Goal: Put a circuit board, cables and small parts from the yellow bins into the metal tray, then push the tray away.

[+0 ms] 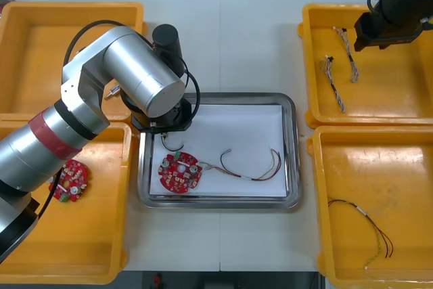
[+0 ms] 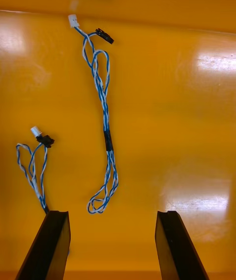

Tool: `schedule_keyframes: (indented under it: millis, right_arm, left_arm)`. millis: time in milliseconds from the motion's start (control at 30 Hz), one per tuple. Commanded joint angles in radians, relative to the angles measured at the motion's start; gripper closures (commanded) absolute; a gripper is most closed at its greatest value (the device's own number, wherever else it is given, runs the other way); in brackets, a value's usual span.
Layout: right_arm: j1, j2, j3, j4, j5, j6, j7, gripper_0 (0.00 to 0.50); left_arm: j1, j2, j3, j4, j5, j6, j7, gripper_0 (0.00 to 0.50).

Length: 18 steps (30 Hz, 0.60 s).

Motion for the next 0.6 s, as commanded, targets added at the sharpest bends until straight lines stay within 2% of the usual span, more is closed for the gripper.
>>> schedule_keyframes:
  millis: [33,333,433,600]
  right_arm:
    - [-0.058,0.016,-0.028,0.05,0.006,-0.063,-0.005,0.0]
    - [-0.068,0.031,-0.105,0.185,0.005,-0.19,0.001,0.0]
    - [-0.068,0.036,-0.105,0.215,-0.007,-0.225,0.001,0.0]
    - [-0.068,0.047,-0.105,0.263,-0.012,-0.296,0.001,0.0]
  left_arm:
    - [-0.045,-0.021,0.013,-0.029,-0.008,0.001,-0.016,0.0]
    - [-0.046,-0.004,0.122,-0.142,0.018,0.125,-0.031,0.0]
    - [-0.045,0.008,0.185,-0.171,0.048,0.162,-0.04,0.0]
    - [-0.046,0.054,0.303,-0.219,0.101,0.234,-0.135,0.0]
